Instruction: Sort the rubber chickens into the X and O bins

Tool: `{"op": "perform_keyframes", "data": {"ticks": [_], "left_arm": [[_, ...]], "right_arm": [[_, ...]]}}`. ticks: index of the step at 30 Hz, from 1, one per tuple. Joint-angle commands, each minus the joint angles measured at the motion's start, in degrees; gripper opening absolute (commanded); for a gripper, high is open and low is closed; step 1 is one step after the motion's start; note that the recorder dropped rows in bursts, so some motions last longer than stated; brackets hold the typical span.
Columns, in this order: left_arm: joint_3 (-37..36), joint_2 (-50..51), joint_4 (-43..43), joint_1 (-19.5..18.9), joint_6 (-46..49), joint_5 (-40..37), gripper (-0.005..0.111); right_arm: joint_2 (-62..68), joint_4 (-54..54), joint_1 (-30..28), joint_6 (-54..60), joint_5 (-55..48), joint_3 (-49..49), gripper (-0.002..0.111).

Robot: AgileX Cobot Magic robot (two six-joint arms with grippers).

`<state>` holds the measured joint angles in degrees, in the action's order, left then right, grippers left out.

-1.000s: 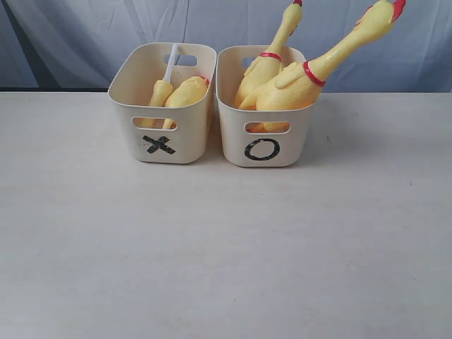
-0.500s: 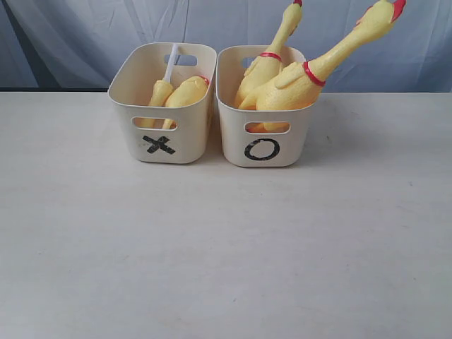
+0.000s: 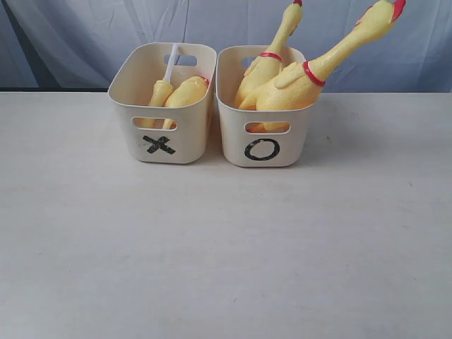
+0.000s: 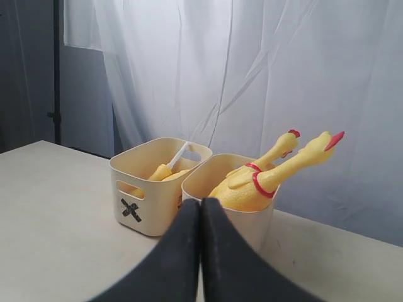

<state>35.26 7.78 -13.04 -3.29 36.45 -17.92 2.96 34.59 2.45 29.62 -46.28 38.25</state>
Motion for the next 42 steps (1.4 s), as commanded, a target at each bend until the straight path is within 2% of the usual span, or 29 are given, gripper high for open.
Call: {"op": "perform_keyframes", "data": {"ticks": [1, 10, 19, 21, 24, 35, 38, 39, 42], "left_arm": [[-5.63, -3.49, -0.14, -0.16, -0.26, -0.08, 0.061], [-12.09, -7.78, -0.14, -0.16, -0.26, 0.04, 0.061], [-12.2, -7.78, 0.04, -0.55, -0.26, -0.45, 0.061], [-12.2, -7.78, 0.04, -0.55, -0.26, -0.45, 0.061], [-12.2, -7.78, 0.04, -0.55, -0.26, -0.45, 0.061], [-12.2, -7.78, 0.04, -0.55, -0.26, -0.45, 0.061], [-12.2, -7.78, 0.16, -1.18, -0.26, -0.45, 0.061], [-12.2, -7.78, 0.31, -1.73, -0.26, -0.36, 0.061], [-12.33, -7.78, 0.68, -2.46, -0.26, 0.13, 0.061]], "right_arm": [[-1.42, 0.01, -0.4, 0.28, 0.12, -0.25, 0.0], [-2.03, 0.16, -0.4, 0.28, 0.23, -0.79, 0.0], [-2.86, 0.56, -0.4, 0.28, 0.85, -12.85, 0.0], [-2.96, 2.39, -0.4, 0.28, 5.06, -14.32, 0.0], [-2.96, 2.39, -0.4, 0.28, 7.84, -15.0, 0.0], [-2.96, 2.63, -0.4, 0.14, 7.47, -15.09, 0.0], [-2.96, -3.84, -0.4, 0.14, 10.59, -15.09, 0.0], [-2.96, -10.43, -0.4, 0.14, 14.61, -15.83, 0.0], [-2.96, -19.17, -0.4, 0.14, 28.0, -20.37, 0.0]]}}
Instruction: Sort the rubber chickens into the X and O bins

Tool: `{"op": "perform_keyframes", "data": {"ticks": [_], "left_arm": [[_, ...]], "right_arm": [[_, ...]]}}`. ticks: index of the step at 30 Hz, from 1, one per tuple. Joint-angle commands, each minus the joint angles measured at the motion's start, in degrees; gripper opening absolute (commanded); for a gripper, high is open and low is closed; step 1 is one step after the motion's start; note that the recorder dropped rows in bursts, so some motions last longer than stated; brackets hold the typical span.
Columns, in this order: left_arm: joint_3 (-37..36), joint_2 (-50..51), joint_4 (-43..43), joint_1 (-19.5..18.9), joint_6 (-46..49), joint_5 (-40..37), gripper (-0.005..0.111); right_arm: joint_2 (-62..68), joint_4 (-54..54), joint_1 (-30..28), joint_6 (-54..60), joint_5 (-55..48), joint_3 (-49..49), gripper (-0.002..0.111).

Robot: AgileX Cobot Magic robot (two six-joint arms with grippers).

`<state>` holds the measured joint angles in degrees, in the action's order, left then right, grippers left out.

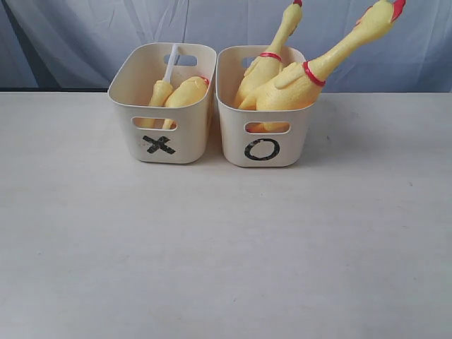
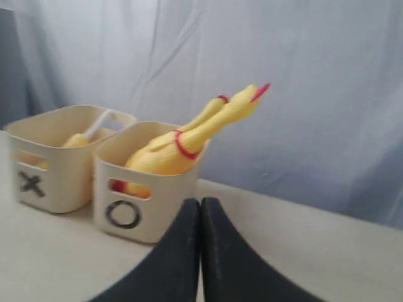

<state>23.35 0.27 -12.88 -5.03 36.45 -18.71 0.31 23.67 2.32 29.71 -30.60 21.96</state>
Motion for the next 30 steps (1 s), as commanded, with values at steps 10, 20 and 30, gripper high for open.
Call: {"op": "perform_keyframes", "data": {"ticks": [10, 20, 30], "left_arm": [[-16.23, -0.27, 14.64, -0.59, -0.26, 11.34, 0.061], [-23.35, -0.27, 18.23, -0.59, -0.26, 13.42, 0.061], [-23.35, -0.27, 19.81, -0.59, -0.26, 5.04, 0.061]], "right_arm": [[-0.31, -15.36, -0.26, 0.15, 29.87, -19.2, 0.0], [-0.31, -17.25, -0.26, 0.05, 26.68, -21.96, 0.0], [-0.31, -17.25, -0.26, 0.05, 21.77, -21.96, 0.0]]}}
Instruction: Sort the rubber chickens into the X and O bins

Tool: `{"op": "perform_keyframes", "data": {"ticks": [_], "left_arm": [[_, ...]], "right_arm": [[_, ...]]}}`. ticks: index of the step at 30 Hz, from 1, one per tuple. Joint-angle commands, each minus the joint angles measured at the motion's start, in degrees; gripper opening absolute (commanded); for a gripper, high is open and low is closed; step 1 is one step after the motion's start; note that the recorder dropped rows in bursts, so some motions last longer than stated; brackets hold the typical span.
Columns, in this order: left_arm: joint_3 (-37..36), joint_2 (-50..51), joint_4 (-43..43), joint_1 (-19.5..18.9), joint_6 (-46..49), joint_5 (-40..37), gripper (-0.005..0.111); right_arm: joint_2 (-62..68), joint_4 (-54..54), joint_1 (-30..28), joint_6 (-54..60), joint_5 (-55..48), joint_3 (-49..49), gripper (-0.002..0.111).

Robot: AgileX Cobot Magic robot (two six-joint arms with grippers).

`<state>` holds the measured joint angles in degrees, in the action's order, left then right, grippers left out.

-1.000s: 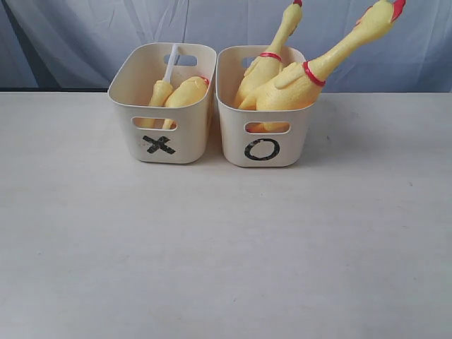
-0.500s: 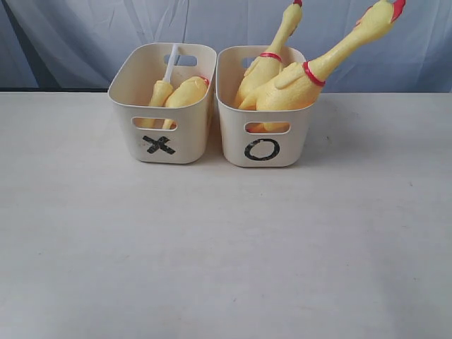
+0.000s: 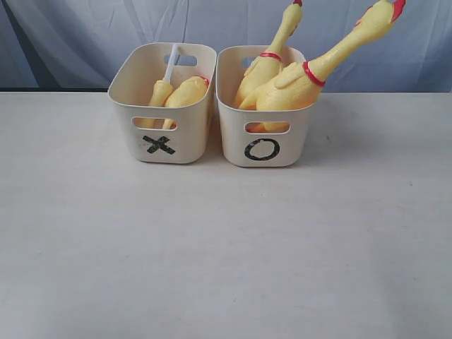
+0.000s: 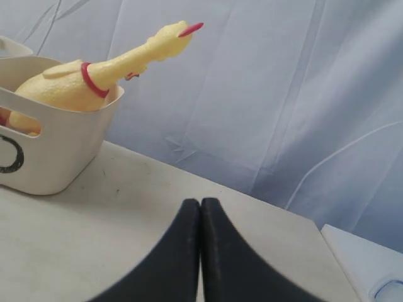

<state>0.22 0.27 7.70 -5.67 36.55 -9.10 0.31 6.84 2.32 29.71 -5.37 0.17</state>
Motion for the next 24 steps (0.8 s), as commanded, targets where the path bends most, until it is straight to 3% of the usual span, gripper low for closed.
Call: {"op": "perform_keyframes", "data": {"ticks": [1, 6, 24], "left_arm": [[-0.22, -0.27, -0.77, 0.05, -0.36, -4.26, 0.061], [-0.22, -0.27, -0.77, 0.05, -0.36, -4.26, 0.061], [-0.22, -0.27, -0.55, 0.05, -0.36, -4.02, 0.061]], "right_arm": [[-0.31, -0.43, -0.26, 0.05, -5.03, -0.17, 0.0], [-0.31, -0.43, -0.26, 0.05, -11.91, -0.17, 0.0], [-0.31, 1.6, -0.26, 0.05, -11.95, -0.17, 0.0]]}}
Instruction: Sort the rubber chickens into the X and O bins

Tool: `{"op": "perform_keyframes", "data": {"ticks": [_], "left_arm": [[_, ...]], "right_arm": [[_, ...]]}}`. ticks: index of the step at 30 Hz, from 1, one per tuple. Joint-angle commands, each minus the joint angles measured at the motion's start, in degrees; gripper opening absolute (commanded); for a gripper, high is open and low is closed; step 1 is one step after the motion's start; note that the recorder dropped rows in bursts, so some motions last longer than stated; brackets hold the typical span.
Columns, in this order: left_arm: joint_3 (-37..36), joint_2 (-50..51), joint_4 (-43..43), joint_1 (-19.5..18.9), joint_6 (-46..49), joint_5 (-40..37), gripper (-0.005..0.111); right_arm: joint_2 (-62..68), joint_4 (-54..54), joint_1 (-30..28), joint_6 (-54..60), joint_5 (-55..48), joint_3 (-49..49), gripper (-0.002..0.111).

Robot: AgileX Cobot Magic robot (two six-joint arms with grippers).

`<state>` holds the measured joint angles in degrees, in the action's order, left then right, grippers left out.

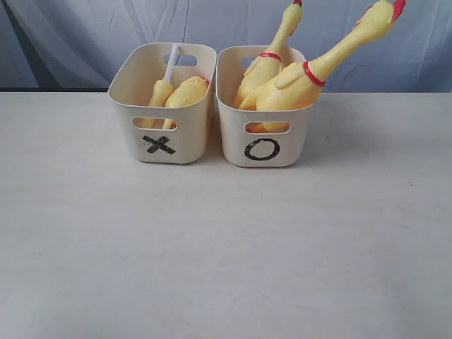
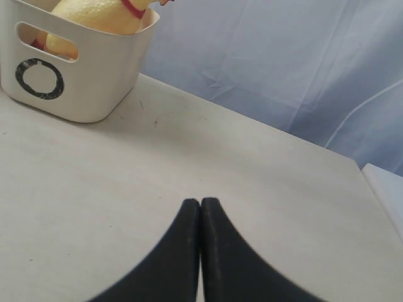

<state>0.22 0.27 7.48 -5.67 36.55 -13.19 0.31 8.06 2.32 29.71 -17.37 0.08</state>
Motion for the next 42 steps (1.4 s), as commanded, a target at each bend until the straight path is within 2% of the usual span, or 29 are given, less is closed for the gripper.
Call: {"op": "perform_keyframes", "data": {"ticks": [1, 17, 20, 24, 25, 28, 33, 42], "left_arm": [[-0.22, -0.27, -0.34, 0.05, -0.47, 0.07, 0.061], [-0.22, -0.27, 0.82, 0.05, -0.36, -0.58, 0.061], [-0.22, -0.27, 1.15, 0.05, -0.36, -0.58, 0.047], [-0.22, -0.27, 1.15, 0.05, -0.36, -0.13, 0.006], [-0.22, -0.27, 1.0, 0.05, -0.36, 0.06, 0.001], [-0.22, -0.27, -0.48, 0.05, -2.03, 0.39, 0.0], [-0.22, -0.27, -8.21, 0.05, -2.03, -0.5, 0.0], [-0.22, -0.27, -26.66, 0.05, -2.03, -1.0, 0.0]], "right_arm": [[-0.31, 0.67, -0.26, 0.05, -0.08, -0.08, 0.0], [-0.31, 1.45, -0.26, 0.05, -0.08, -0.08, 0.0], [-0.31, 1.45, -0.26, 0.05, -0.08, -0.08, 0.0], [-0.31, 1.45, -0.26, 0.05, 0.05, -0.08, 0.0], [-0.31, 1.45, -0.26, 0.05, 0.05, -0.08, 0.0], [-0.31, 1.45, -0.26, 0.05, 0.05, -0.08, 0.0], [-0.31, 1.45, -0.26, 0.05, 0.05, -0.08, 0.0], [-0.31, 1.45, -0.26, 0.05, 0.05, -0.08, 0.0]]}}
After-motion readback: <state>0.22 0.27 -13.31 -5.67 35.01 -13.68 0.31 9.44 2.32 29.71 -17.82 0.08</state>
